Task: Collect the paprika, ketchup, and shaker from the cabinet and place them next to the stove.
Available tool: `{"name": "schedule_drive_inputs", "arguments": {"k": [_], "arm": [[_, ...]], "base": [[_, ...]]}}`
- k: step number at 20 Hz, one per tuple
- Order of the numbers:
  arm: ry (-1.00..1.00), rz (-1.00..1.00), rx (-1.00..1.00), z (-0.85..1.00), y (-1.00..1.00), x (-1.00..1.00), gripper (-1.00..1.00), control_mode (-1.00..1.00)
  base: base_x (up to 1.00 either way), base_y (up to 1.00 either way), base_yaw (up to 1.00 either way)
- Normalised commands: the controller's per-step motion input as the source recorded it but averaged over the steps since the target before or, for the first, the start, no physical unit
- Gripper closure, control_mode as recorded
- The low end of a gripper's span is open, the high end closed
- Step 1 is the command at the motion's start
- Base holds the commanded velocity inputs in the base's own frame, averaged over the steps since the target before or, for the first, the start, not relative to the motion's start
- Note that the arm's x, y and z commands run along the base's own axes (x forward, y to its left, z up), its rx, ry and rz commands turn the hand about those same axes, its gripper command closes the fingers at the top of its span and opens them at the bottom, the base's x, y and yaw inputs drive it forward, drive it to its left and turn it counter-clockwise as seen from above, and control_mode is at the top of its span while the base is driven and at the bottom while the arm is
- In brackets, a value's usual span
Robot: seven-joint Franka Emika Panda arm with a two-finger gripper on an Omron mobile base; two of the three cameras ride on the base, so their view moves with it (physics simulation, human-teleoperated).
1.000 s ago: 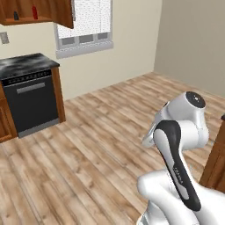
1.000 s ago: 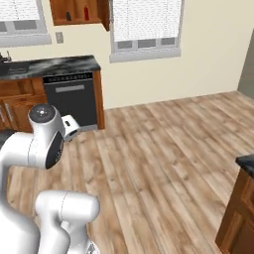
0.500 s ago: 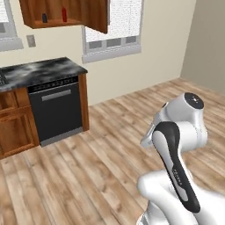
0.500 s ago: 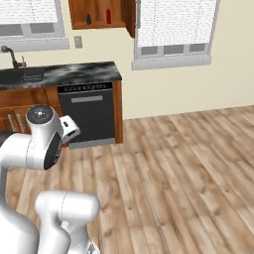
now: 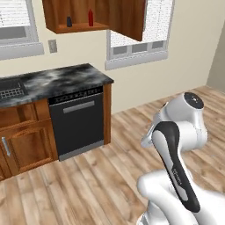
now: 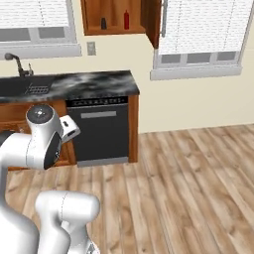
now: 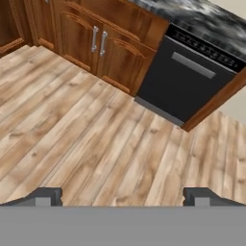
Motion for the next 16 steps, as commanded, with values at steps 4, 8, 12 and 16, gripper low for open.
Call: {"name": "schedule_drive_inputs", "arguments": {"k": [4,8,12,16], "arm": [[0.00,0.00,0.00,0.00,0.00,0.00,-1.00,1.00],[0.00,0.00,0.00,0.00,0.00,0.00,-1.00,1.00],[0.00,0.00,0.00,0.00,0.00,0.00,-1.00,1.00],[0.00,0.00,0.00,0.00,0.00,0.00,-1.00,1.00]], "base": [[0.98,0.05,0.19],[0.87,0.01,0.17],[0.71,-0.01,0.16],[0.68,-0.11,0.13]]}}
